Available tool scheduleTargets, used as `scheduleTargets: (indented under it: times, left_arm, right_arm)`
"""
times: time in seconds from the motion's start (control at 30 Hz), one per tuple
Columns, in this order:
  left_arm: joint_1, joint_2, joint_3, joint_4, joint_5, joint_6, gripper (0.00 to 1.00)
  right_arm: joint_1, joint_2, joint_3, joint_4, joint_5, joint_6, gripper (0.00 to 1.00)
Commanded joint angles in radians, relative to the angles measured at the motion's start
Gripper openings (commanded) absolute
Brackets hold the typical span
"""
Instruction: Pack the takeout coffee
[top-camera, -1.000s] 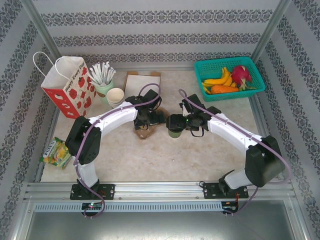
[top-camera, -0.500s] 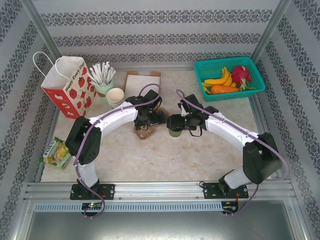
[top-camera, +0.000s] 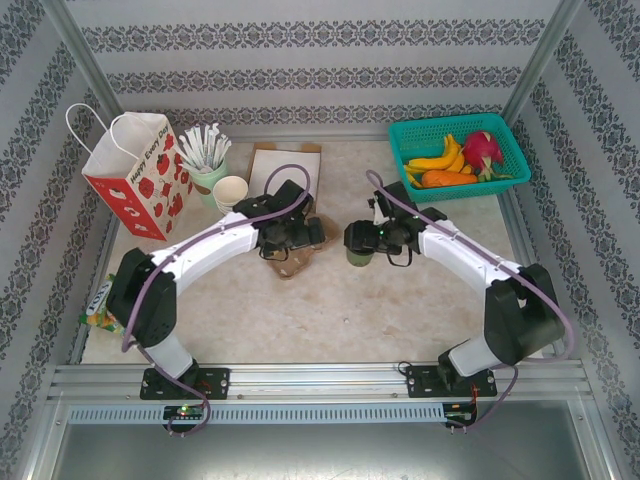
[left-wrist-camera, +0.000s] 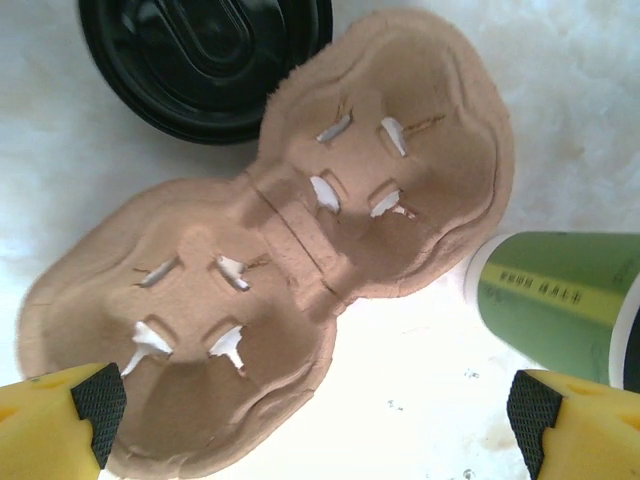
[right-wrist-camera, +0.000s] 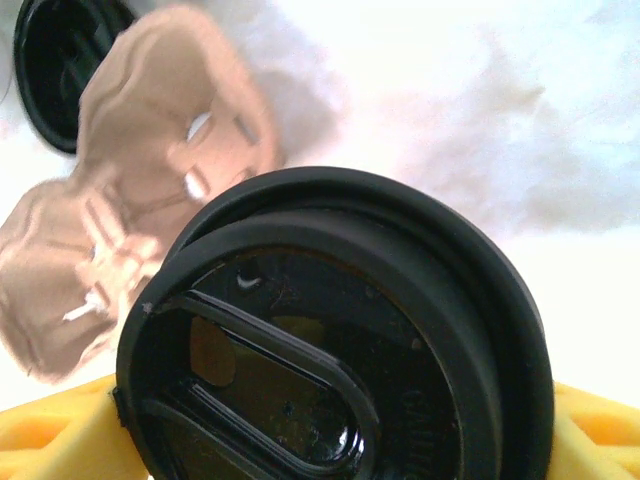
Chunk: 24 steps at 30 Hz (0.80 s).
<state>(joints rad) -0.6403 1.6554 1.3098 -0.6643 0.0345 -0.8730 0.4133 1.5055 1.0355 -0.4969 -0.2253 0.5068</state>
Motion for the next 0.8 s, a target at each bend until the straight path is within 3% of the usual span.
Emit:
scheduleTargets:
  times: [0.0,0.27,0.4,0.53,0.77]
  left_arm:
    - [-0.004,-0.070,-0.044,0.042,-0.095,-0.027,0.99]
    - [0.008,-0.274,-0.160,0.032,-0.302,-0.126,1.00]
    - [0.039,-0.333,-0.173,-0.048,-0.362,-0.143,1.00]
    - [0.069,-0.347,-0.208,-0.050,-0.339,-0.148,1.00]
    - [0.086,-0.283,-0.246,0.029,-0.187,-0.103,1.00]
  right_arm:
    - [-0.040,0.073,0.039,-0.048,0.027,-0.031,0.77]
    - [-0.094,0.329,0.297,-0.038,0.024,-0.062,0.77]
    - [-0.096,0.455,0.458,-0.054,-0.005,-0.062,0.77]
    - [-0.097,0.580,0.633,-0.106,-0.009,-0.066,0.78]
    - [-0.105,0.767,0.915,-0.226,-0.019,-0.063,0.79]
